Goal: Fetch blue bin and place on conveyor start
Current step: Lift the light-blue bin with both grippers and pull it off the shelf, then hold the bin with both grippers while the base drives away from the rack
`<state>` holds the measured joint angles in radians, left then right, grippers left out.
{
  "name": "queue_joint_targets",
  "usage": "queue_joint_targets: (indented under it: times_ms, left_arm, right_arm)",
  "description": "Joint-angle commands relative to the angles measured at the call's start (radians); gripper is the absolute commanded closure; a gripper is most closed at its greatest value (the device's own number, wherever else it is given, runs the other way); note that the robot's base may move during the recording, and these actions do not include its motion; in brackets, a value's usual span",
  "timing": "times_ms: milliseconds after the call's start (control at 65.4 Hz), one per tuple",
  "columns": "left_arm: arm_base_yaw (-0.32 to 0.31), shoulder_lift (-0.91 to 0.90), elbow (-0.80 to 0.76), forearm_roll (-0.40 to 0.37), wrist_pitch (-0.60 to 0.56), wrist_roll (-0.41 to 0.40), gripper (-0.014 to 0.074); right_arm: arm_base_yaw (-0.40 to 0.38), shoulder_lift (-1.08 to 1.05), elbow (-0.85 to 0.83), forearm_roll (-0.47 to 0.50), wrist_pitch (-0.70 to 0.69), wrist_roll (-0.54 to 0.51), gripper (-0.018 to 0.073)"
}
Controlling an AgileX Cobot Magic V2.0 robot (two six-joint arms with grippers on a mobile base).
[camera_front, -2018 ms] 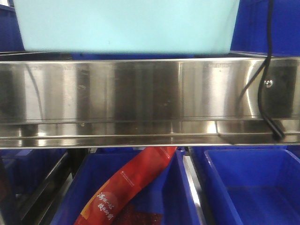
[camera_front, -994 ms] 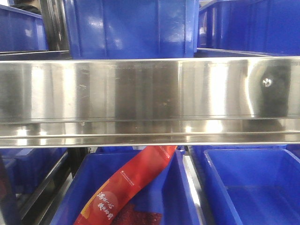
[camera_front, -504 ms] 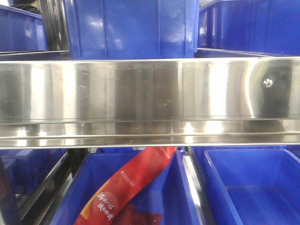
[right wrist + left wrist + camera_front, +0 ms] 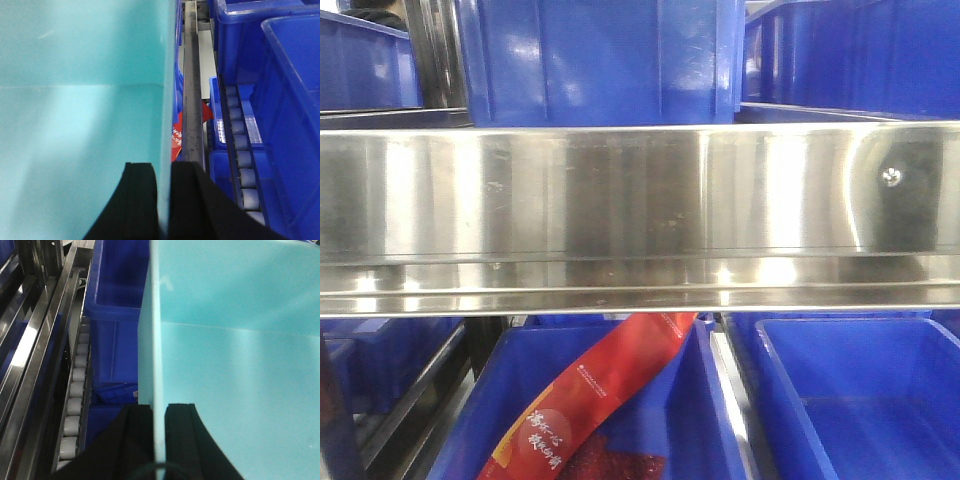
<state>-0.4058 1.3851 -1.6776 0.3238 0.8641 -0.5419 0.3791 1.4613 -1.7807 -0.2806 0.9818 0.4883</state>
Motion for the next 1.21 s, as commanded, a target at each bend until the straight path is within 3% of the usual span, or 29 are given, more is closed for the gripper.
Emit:
queue_joint_targets:
  times_ms: [0,718,1192]
  left_arm:
    - [-0.002,-0.013,-0.015,0.027,-0.051,0.01,0.0707]
    - [-0.002,-0.013,-0.015,0.027,-0.051,0.01,0.0707]
    - [-0.002,-0.013,-0.015,0.027,-0.051,0.01,0.0707]
  right_arm:
    - [-0.005,-0.017,-0.009,-0.058,-0.013,-0.007,0.0724]
    - [-0.005,-0.017,-0.009,-0.06,-0.056,-0.007,0.0724]
    - [-0.005,-0.017,-0.009,-0.131,-0.071,-0.007,0.0724]
